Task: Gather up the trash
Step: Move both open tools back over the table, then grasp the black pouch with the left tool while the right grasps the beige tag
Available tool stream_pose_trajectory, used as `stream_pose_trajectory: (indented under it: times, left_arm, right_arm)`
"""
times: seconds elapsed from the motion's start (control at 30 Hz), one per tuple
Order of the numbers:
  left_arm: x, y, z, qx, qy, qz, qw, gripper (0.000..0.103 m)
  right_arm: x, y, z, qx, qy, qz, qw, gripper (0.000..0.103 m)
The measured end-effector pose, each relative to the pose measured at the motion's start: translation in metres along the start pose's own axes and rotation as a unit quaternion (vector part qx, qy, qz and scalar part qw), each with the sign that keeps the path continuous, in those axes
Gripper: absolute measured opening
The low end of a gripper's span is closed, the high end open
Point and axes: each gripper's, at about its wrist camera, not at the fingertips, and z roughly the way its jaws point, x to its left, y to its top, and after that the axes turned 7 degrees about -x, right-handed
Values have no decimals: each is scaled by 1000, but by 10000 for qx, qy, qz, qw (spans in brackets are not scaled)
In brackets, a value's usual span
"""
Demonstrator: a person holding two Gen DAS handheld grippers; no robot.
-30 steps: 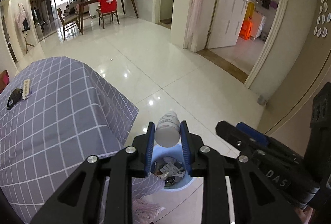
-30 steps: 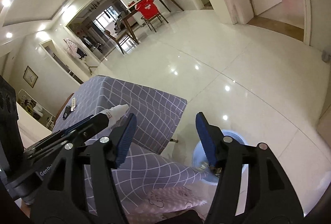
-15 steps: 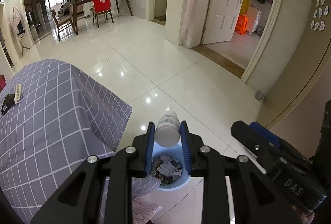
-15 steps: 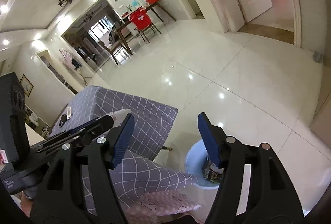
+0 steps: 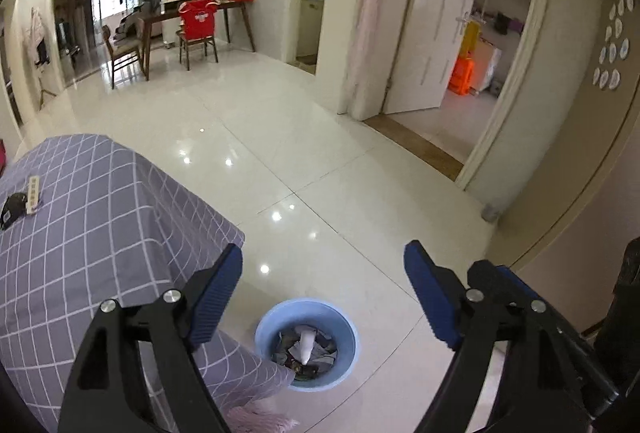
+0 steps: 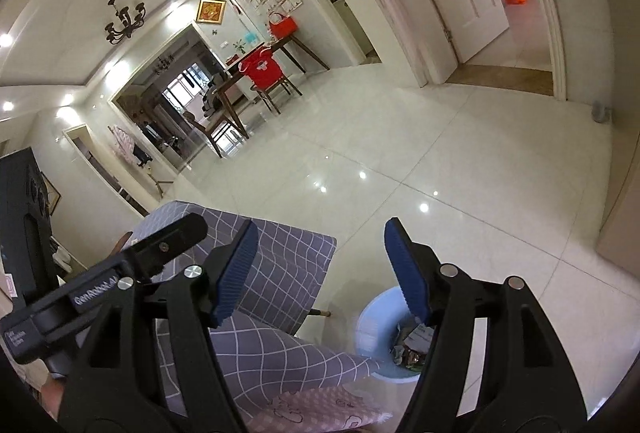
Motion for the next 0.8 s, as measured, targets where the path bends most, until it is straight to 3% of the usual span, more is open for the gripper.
stream_pose_trajectory:
  times: [0.4, 0.6, 0.8]
  left_arm:
    - [28, 4, -30, 15, 266, 42, 9996, 81]
    - [70, 9, -50, 38, 498, 105, 9987, 82]
    - [143, 16, -71, -36, 1049, 101, 9944, 83]
  right_arm:
    - [34, -4, 3, 191, 226, -234, 9993, 66]
    - [91, -12, 16, 373, 557, -647, 9956, 66]
    - [177, -24, 53, 734, 927, -1379, 9834, 68]
